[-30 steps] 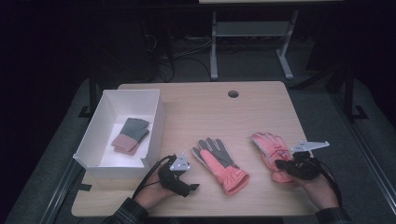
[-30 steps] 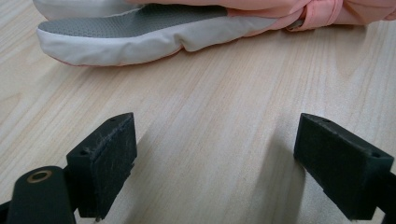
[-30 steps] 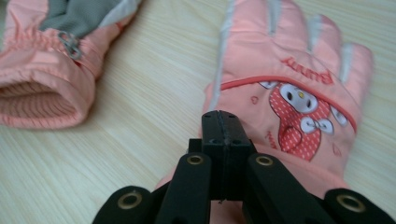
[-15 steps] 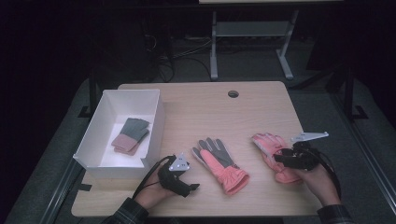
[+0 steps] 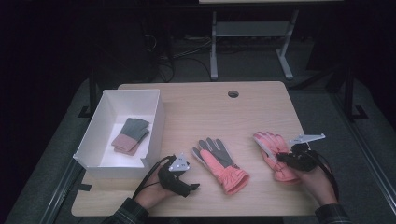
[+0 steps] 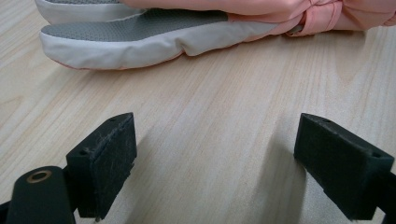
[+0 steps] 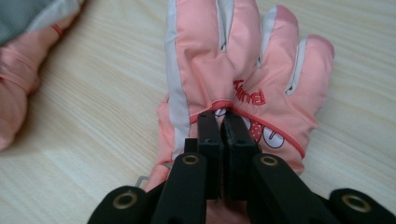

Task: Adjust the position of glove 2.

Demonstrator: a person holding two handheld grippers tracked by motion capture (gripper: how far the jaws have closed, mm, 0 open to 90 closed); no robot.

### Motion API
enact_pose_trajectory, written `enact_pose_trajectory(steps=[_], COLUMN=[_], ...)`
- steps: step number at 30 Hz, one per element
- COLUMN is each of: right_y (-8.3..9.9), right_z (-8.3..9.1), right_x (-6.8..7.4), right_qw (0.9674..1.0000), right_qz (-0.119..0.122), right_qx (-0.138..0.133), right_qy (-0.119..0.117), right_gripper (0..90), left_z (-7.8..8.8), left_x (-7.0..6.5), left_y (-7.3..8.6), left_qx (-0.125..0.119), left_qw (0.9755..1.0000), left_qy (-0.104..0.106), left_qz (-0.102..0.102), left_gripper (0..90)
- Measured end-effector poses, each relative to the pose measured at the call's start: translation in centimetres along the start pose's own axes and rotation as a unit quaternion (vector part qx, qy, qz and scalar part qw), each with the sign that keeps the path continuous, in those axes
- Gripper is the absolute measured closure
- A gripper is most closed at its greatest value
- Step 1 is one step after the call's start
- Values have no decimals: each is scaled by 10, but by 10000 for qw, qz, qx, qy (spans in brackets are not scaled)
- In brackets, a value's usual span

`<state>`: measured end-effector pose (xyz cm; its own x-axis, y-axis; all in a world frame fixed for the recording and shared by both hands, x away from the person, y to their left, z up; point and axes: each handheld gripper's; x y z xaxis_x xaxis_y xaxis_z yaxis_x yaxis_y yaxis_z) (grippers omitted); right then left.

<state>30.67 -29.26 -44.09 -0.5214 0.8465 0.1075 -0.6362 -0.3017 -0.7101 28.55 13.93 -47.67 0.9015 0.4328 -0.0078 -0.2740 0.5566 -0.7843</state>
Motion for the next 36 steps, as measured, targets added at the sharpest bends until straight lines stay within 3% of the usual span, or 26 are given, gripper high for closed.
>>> enact_pose_trajectory(steps=[8,16,25,29,33,36], right_y=[-18,-50,-83,-90,-93,-96], right_z=[18,29,18,8,-3,-9], right_x=[10,41,84,103,119,127], right_qw=[9987,9947,9901,9879,9853,9852], right_qz=[18,307,594,741,896,929], right_qx=[-330,-645,-668,-581,-513,-431], right_qy=[-391,-740,-1084,-1229,-1362,-1378], right_gripper=[879,880,880,880,880,880], left_z=[0,0,0,1,0,0], left_x=[0,0,0,1,0,0], left_y=[0,0,0,-1,-1,-1], left_qx=[13,-10,-2,85,56,45], left_qw=[10000,10000,10000,10000,10000,10000], left_qy=[6,6,14,19,19,16], left_qz=[3,6,57,-27,17,14], left_gripper=[122,123,123,123,123,123])
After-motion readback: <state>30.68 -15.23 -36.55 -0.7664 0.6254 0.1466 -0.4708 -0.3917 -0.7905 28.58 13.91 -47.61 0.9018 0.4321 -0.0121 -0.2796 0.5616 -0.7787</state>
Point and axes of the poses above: each handheld gripper's, and its own axes: z roughly backward along the jaws, y roughly out of its underside, x roughly to its left, and after that the axes turned 6 degrees about -x, right-handed
